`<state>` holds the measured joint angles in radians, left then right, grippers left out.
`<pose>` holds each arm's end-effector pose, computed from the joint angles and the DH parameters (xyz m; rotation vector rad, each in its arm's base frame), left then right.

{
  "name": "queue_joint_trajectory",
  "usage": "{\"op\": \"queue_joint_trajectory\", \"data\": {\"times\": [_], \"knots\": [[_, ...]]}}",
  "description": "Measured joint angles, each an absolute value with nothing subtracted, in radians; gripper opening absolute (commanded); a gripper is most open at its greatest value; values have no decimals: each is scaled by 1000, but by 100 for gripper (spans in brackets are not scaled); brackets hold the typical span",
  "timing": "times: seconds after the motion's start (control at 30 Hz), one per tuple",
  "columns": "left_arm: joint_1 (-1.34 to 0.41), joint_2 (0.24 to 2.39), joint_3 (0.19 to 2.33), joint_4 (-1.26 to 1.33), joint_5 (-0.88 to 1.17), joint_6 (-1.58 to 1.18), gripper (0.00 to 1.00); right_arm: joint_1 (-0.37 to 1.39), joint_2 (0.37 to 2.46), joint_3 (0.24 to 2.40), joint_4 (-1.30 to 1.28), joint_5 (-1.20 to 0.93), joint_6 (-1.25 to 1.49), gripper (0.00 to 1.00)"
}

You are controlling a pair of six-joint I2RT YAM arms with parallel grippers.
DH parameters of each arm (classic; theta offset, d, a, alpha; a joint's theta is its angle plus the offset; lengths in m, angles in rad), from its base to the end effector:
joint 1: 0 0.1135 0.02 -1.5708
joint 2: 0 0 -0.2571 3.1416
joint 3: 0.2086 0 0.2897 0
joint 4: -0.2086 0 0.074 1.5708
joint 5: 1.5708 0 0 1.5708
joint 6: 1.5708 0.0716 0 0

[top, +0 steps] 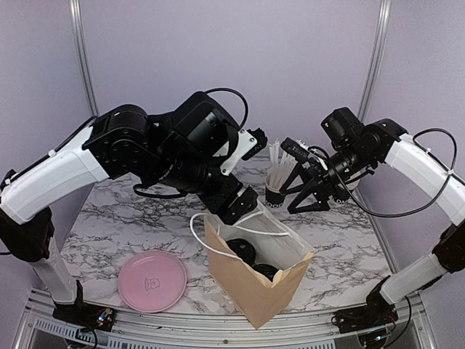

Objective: Pack the takeout coffee

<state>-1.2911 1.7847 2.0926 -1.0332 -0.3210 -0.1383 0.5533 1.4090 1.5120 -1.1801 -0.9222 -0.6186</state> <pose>0.1412 -0.4097 0.4136 1.1014 1.9985 -0.3928 0.2337 0.2114 0.3528 -1.5681 1.8226 1.1650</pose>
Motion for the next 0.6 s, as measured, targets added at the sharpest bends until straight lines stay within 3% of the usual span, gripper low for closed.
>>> {"op": "queue_joint_trajectory", "data": {"times": [0.3, 0.6], "knots": [[-1261, 1680, 2054, -1015, -450, -211, 99, 694, 1402, 1507, -1175, -817, -548, 98], [-1169, 1671, 2037, -1014, -568, -289, 99, 744, 1381, 1507, -1127, -649, -427, 99]]}}
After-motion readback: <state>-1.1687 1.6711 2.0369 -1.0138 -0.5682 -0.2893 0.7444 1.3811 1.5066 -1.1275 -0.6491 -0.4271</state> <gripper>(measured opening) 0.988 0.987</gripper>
